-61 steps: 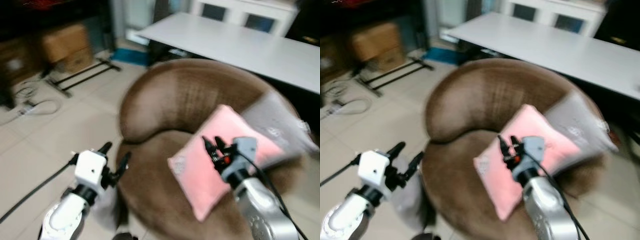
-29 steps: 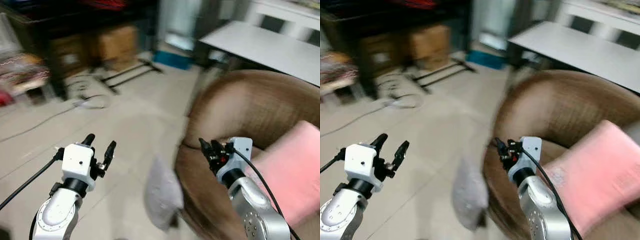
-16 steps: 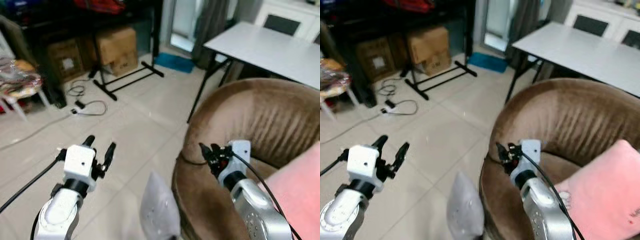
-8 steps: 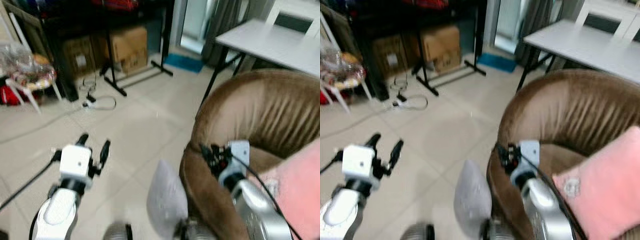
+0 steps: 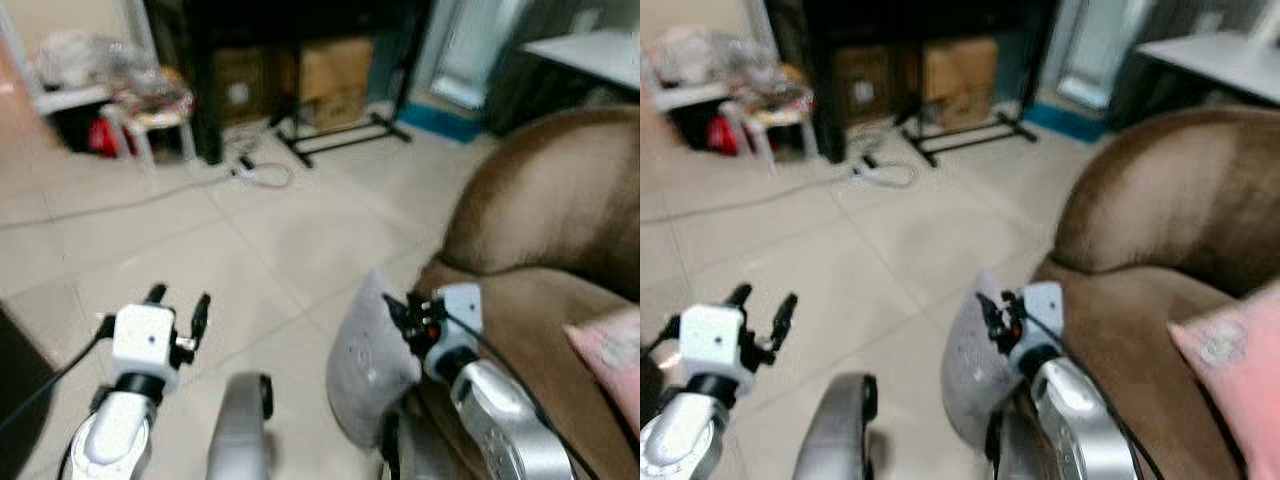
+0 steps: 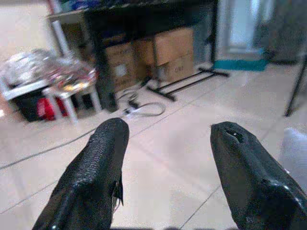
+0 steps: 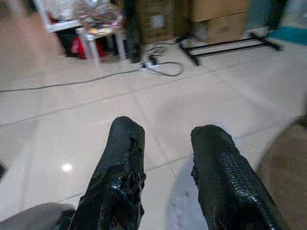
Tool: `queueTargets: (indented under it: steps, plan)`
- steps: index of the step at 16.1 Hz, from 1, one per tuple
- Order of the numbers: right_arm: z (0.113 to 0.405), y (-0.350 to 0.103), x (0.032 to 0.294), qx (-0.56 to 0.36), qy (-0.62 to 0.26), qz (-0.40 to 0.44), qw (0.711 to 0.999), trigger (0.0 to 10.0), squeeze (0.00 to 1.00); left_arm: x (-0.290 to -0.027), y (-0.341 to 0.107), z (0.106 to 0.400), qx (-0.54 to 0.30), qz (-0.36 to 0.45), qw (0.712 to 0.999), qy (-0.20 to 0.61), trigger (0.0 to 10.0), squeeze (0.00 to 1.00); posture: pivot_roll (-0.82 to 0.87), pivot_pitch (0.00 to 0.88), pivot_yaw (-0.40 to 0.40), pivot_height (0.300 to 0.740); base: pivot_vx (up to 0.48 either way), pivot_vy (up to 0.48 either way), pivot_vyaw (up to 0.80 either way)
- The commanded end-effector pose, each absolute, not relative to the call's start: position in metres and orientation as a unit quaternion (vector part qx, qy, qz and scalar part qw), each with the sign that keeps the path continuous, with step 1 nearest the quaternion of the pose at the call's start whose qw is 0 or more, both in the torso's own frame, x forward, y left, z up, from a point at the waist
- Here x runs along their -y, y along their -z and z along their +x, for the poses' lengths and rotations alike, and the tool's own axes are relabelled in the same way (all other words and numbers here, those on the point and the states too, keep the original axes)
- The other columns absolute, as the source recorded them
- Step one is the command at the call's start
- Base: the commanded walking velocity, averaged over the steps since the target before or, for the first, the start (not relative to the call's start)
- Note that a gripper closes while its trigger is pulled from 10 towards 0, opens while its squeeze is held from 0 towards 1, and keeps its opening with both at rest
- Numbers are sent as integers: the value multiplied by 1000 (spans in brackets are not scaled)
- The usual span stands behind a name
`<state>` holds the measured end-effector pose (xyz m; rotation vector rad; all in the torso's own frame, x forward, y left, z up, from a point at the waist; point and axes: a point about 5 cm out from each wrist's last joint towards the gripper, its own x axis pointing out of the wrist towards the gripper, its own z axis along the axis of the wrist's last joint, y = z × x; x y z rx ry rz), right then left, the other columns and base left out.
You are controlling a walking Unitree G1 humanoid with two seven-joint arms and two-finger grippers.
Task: Move the pillow to the sofa from floor
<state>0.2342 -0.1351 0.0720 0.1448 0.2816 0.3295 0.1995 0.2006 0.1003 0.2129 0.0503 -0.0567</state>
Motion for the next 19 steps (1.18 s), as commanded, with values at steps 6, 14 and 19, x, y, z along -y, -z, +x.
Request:
queueTargets:
  steps: [6,14,19]
  plan:
    - [239,-76,143,-136,-150,45,978,10000,0,-198,-108,202,-2,107,994,37,10000,0,-9,0,-60,561,82,0,0]
    - [240,-77,141,-137,-158,37,977,10000,0,-200,-108,202,-2,107,994,31,10000,0,-5,0,-61,561,256,0,165]
    - [240,-77,142,-136,-173,31,975,10000,0,-201,-105,202,-14,86,996,23,10000,0,-2,0,-63,561,100,0,0]
